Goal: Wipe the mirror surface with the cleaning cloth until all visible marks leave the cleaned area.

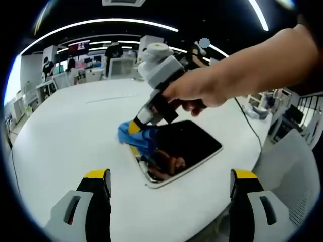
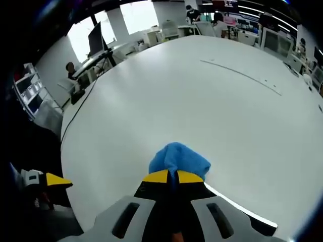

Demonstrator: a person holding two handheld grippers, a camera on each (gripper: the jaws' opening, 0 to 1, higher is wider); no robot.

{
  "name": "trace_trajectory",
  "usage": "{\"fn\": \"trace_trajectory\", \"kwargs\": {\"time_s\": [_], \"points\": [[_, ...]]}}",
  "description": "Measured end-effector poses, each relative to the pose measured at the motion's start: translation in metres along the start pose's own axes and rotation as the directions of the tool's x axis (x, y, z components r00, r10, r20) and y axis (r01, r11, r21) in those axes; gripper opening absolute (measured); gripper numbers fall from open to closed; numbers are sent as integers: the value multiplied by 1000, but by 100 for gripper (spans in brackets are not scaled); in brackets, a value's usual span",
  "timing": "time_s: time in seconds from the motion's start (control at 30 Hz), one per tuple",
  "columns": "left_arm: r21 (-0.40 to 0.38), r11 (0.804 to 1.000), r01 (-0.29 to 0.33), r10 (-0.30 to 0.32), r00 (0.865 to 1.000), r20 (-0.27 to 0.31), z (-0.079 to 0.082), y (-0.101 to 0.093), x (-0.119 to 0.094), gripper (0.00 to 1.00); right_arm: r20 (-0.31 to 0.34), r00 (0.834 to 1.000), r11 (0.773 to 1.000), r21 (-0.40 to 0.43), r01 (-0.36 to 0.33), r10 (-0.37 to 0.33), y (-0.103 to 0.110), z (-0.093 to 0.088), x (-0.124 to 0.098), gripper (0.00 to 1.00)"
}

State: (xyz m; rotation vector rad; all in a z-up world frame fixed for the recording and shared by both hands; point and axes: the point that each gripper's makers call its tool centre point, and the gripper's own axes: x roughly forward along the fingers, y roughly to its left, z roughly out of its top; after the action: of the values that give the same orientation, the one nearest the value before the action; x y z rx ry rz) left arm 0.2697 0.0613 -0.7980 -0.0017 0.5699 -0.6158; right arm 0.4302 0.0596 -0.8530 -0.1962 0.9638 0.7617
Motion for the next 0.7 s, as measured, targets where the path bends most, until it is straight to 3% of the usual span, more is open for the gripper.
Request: {"fn": "trace_trajectory", "kwargs": {"time_s": [0.7], "points": [[7,1000,-16,16,1000,1,1,2,-2,99,7,1000,1000,0,13,-13,-15,4,8,0]]}}
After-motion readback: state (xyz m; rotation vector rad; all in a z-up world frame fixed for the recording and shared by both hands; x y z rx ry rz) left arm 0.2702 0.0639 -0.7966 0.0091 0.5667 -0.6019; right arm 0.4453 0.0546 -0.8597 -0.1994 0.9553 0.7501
